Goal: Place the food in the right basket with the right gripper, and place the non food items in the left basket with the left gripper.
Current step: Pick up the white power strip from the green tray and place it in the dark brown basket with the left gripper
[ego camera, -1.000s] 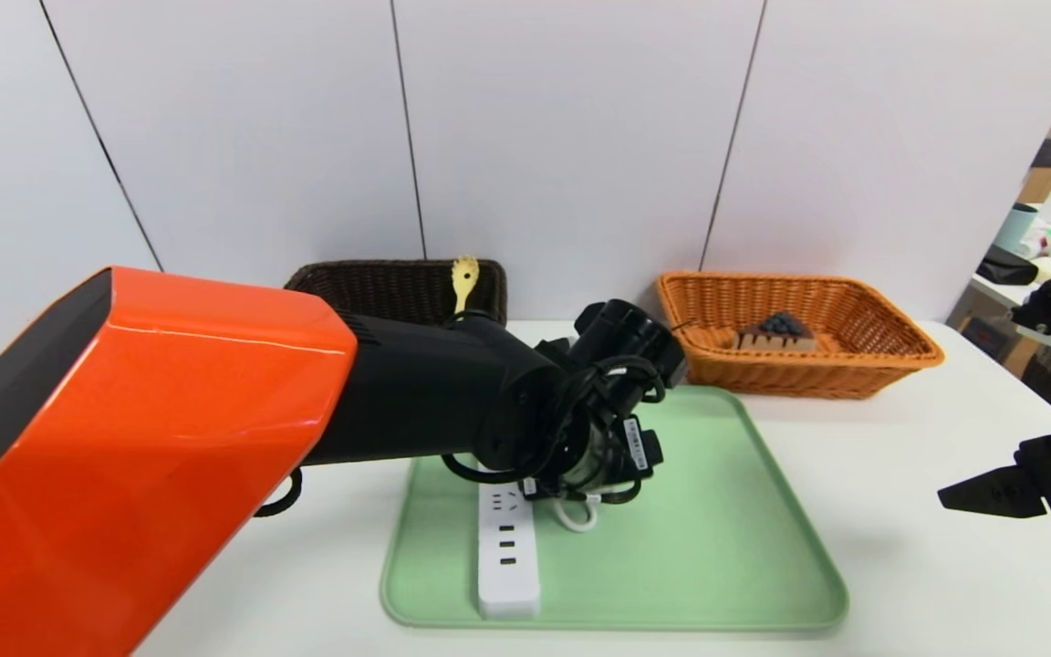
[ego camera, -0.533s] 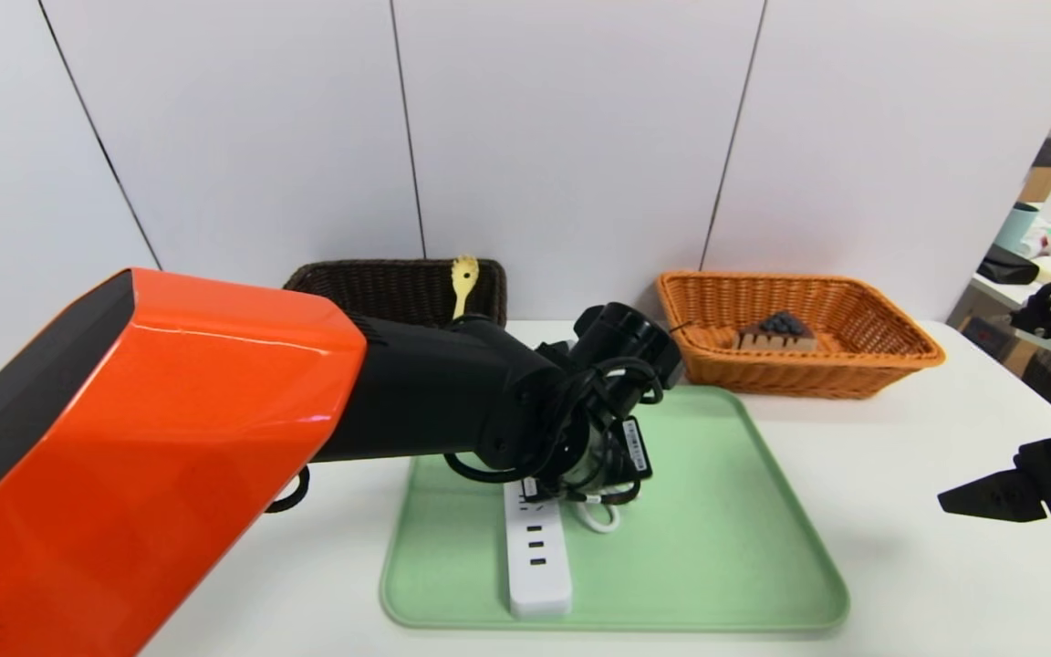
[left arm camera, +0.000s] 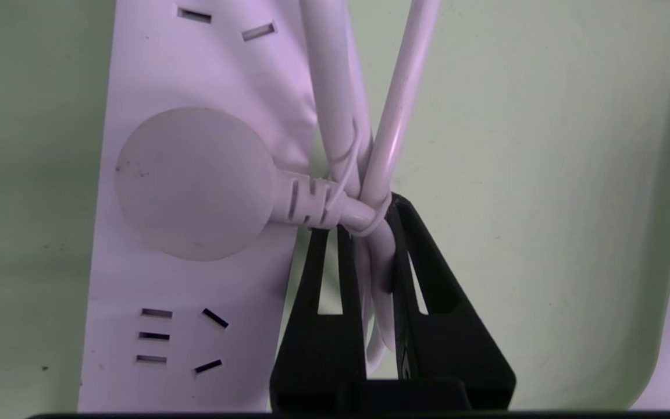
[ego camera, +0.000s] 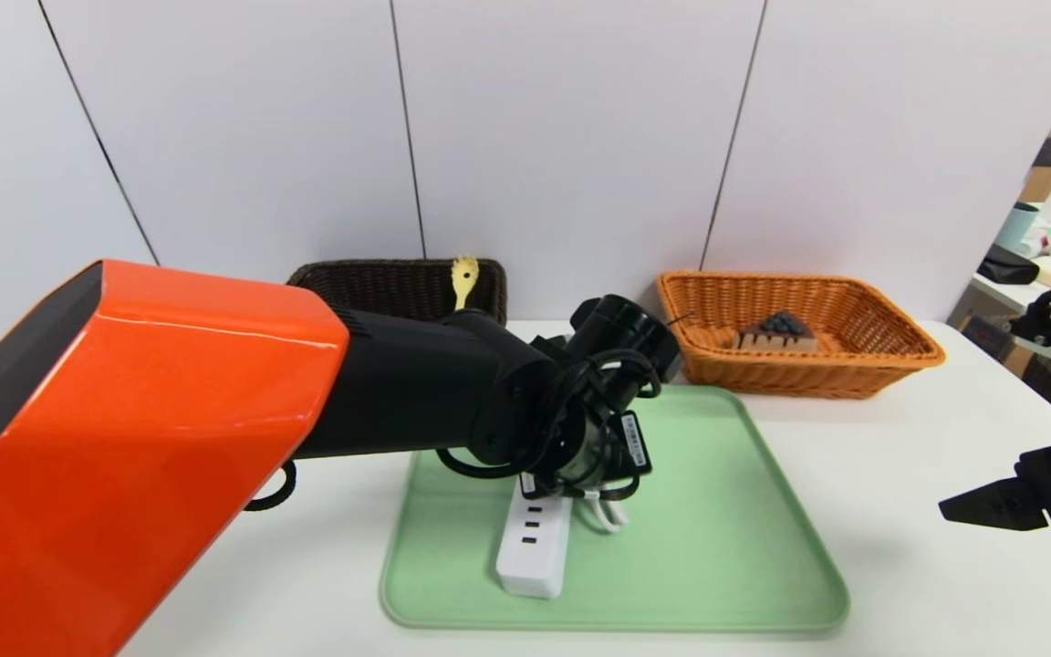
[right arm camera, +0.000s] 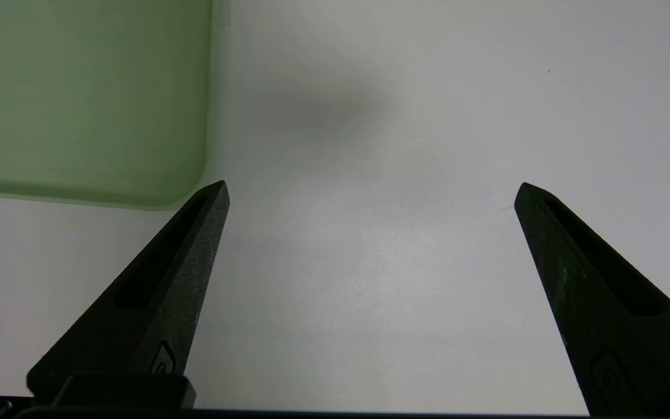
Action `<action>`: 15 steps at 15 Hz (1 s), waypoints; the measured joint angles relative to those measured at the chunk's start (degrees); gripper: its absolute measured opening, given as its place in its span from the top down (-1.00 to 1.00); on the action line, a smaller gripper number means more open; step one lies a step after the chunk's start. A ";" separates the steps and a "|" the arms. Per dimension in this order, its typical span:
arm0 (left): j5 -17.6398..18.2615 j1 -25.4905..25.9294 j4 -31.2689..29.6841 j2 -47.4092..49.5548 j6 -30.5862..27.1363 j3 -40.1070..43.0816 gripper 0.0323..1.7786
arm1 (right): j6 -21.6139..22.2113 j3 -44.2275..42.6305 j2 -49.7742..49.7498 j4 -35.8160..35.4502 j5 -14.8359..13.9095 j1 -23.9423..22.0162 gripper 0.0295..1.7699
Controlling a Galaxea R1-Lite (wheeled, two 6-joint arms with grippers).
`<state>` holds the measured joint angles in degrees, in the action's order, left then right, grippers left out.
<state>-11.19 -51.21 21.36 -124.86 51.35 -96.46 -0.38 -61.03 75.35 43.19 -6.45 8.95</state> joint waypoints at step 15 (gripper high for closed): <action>3.15 -0.46 0.13 9.69 -0.37 -0.15 0.81 | 0.05 1.77 -1.23 -0.04 0.30 0.80 -0.92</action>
<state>-8.05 -51.68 21.49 -115.16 50.98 -96.61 -0.33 -59.26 74.12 43.15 -6.14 9.75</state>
